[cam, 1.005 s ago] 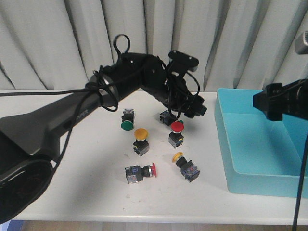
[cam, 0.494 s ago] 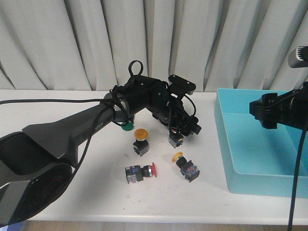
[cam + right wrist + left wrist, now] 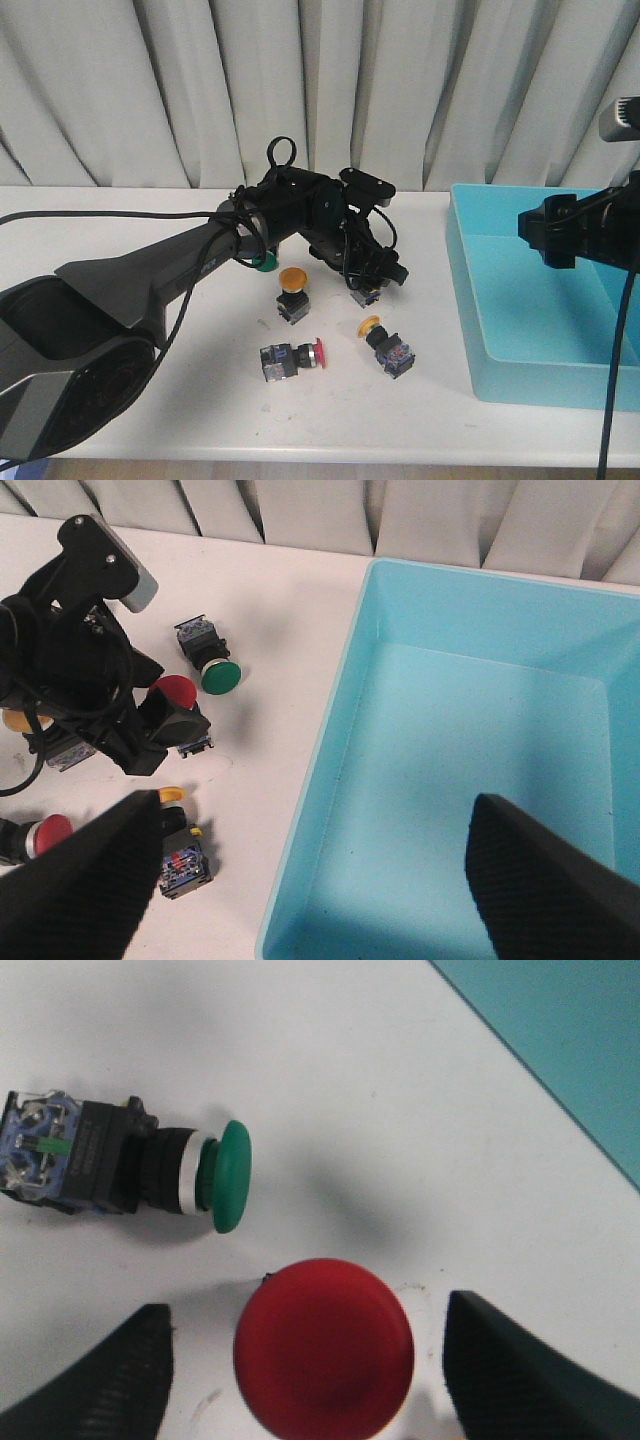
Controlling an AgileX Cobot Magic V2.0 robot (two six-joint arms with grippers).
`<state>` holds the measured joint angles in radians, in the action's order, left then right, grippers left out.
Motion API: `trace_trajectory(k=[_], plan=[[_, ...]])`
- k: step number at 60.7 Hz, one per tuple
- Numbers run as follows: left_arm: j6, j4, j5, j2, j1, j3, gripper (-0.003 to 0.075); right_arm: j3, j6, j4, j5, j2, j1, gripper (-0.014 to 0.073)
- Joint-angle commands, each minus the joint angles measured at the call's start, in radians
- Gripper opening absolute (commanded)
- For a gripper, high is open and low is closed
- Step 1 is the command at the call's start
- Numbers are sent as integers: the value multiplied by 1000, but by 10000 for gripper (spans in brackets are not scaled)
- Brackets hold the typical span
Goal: Pick red and yellow buttons and place in box
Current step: 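Close the left gripper on the red button and lift it, then carry the red button with the left gripper toward the right gripper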
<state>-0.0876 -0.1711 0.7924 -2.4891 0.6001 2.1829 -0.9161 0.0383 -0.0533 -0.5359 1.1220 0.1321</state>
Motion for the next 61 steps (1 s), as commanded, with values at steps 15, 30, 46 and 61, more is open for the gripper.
trace_trajectory(k=[15, 30, 46, 61], plan=[[9, -26, -15, 73, -4, 31, 32, -24, 17, -2, 60, -15, 3, 590], [7, -152, 140, 348, -5, 32, -8, -13, 271, -49, 73, -15, 40, 590], [9, -205, 211, 527, -5, 31, -8, 172, 453, -97, 399, -15, 256, 590], [7, -367, 264, 589, 16, 31, -8, 256, 480, -105, 586, -21, 350, 590]])
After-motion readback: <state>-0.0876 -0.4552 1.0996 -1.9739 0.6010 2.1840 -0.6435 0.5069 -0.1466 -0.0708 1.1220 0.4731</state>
